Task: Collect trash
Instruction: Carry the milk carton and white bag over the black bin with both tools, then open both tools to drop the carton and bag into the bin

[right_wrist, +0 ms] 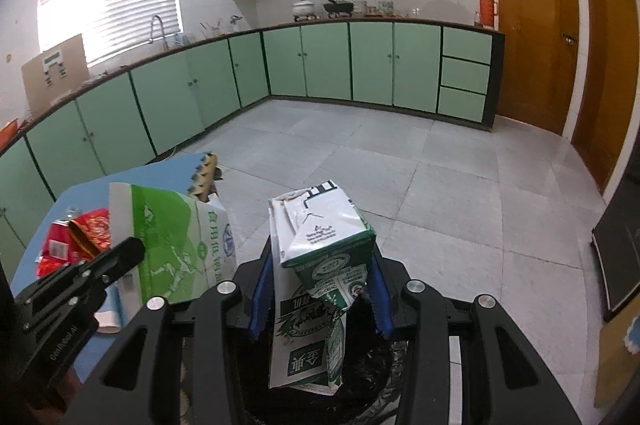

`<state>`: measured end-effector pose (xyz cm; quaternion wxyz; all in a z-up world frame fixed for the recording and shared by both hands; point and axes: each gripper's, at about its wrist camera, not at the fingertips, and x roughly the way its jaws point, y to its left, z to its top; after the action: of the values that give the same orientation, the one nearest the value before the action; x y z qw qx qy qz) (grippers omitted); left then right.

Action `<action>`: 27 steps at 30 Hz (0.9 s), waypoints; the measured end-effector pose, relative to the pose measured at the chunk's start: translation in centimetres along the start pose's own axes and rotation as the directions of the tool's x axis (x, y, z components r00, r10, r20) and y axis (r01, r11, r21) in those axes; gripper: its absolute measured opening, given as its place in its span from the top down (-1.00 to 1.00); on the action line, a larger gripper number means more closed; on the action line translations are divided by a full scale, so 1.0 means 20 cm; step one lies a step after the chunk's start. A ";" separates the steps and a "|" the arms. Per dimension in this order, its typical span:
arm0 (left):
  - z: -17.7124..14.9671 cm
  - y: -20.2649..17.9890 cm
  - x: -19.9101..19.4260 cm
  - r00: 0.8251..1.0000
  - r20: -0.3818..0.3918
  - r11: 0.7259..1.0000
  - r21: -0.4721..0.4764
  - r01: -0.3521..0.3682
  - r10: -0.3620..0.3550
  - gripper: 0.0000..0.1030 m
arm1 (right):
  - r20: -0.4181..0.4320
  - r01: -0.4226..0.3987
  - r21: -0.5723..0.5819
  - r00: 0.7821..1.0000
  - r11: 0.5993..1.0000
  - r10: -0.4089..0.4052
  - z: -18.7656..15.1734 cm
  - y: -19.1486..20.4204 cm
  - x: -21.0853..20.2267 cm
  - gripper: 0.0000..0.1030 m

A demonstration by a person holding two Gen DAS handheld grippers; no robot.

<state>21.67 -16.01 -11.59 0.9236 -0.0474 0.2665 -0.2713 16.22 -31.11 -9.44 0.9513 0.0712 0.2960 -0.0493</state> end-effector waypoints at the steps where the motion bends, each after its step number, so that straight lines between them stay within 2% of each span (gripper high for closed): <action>1: 0.00 -0.01 0.02 1.000 -0.010 1.000 -0.001 0.004 -0.004 1.00 | -0.010 0.008 0.003 1.000 1.000 -0.008 -0.01 -0.02 0.04 0.19; 5: -0.05 0.03 0.16 0.997 -0.074 0.999 -0.028 0.027 -0.029 0.84 | -0.041 0.019 0.006 0.999 1.000 -0.019 -0.04 -0.06 0.13 0.19; 7: -0.06 0.04 0.19 0.996 -0.086 0.999 -0.038 0.024 -0.027 0.36 | -0.057 0.023 0.012 0.998 1.000 -0.022 -0.06 -0.08 0.17 0.19; 8: -0.06 0.05 0.19 0.996 -0.080 0.999 -0.043 0.025 -0.028 0.28 | -0.064 0.024 0.015 0.998 1.000 -0.022 -0.06 -0.10 0.19 0.19; 14: -0.03 0.10 0.13 0.998 -0.069 0.999 -0.050 -0.008 0.005 0.21 | -0.099 0.015 0.023 0.995 1.000 -0.013 -0.07 -0.11 0.29 0.19; 18: -0.03 0.14 0.03 0.997 -0.049 0.997 -0.044 -0.066 0.064 0.02 | -0.129 -0.009 0.027 0.992 1.000 0.012 -0.11 -0.07 0.37 0.17; 20: -0.01 0.17 -0.02 0.996 -0.045 0.995 -0.054 -0.084 0.082 -0.01 | -0.142 0.000 0.013 0.990 1.000 0.001 -0.13 -0.06 0.40 -0.04; 21: -0.01 0.19 -0.05 0.994 -0.039 0.993 -0.057 -0.100 0.098 -0.07 | -0.147 0.011 0.003 0.989 1.000 -0.010 -0.14 -0.05 0.41 -0.28; 24: 0.00 0.22 -0.14 0.991 -0.024 0.990 -0.061 -0.131 0.130 -0.16 | -0.135 0.023 -0.009 0.991 1.000 -0.024 -0.16 -0.02 0.39 -0.33; 27: 0.03 0.26 -0.27 0.985 -0.001 0.983 -0.074 -0.170 0.170 -0.36 | -0.116 0.012 -0.006 0.993 1.000 -0.012 -0.13 0.01 0.34 -0.48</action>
<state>20.67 -8.77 -9.72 0.9417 -0.0593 0.2772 -0.1813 20.29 -30.72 -15.44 0.9323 0.0694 0.3513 -0.0499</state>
